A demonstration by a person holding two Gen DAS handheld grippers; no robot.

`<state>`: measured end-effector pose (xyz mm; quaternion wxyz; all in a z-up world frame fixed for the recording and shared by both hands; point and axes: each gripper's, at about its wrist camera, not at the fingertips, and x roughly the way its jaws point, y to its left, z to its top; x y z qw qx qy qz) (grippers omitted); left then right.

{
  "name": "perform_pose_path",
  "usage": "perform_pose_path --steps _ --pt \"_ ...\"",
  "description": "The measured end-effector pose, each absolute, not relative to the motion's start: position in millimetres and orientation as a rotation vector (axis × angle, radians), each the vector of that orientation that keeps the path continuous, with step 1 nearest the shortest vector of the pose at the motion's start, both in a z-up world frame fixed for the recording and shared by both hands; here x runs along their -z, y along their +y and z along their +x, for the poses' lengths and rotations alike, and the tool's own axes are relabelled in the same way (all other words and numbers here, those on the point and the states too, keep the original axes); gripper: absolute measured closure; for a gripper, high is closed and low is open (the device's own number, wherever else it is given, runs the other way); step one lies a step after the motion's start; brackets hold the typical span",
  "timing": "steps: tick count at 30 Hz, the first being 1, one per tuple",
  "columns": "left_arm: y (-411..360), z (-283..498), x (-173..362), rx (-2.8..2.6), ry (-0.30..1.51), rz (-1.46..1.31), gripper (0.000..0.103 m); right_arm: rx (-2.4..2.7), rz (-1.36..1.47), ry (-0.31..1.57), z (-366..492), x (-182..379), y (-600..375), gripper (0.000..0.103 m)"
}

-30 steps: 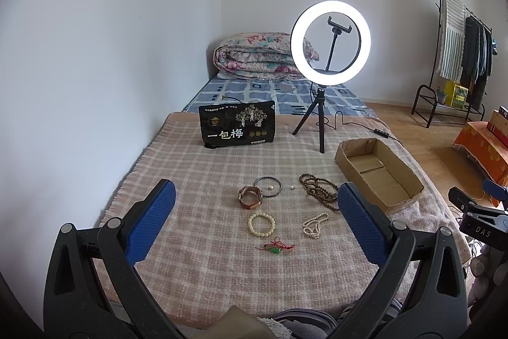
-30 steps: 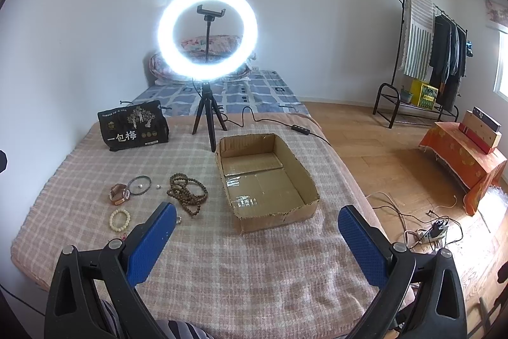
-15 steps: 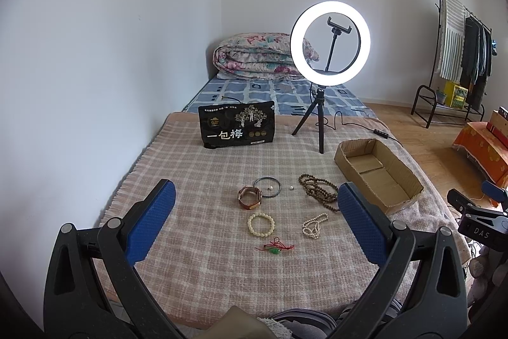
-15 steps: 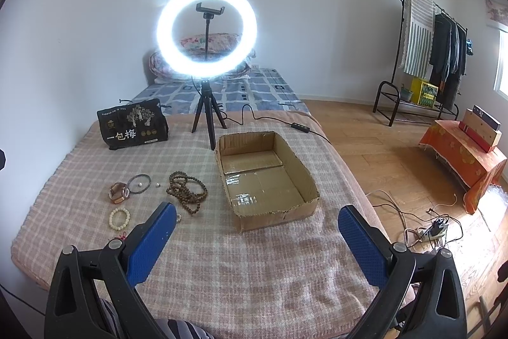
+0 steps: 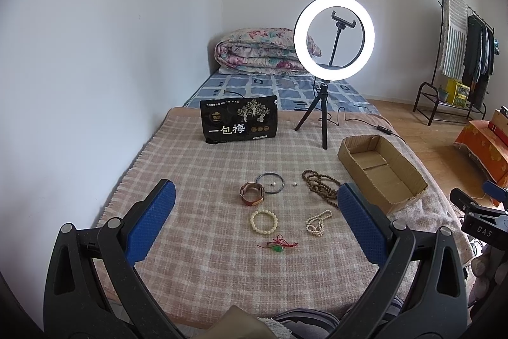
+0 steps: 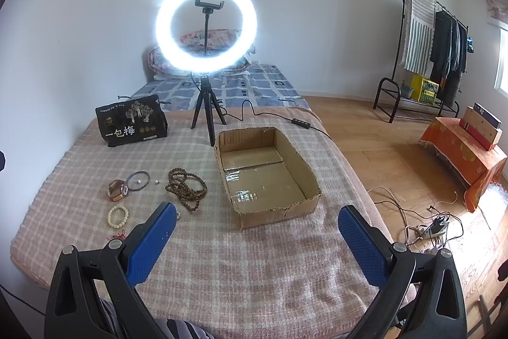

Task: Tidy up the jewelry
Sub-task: 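Move both tools down toward the jewelry laid on the blanket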

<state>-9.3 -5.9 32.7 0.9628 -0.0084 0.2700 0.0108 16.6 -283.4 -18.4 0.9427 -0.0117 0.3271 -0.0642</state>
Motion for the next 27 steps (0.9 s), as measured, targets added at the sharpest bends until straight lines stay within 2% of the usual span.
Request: perform_pose_path --steps 15,27 --pt "41.9 24.8 5.1 -0.112 0.583 -0.045 0.000 0.078 -0.044 0.716 41.0 39.4 -278.8 0.000" --pt "69.1 64.9 59.2 -0.092 0.718 -0.037 0.001 -0.066 -0.062 0.736 85.1 61.3 -271.7 0.000"
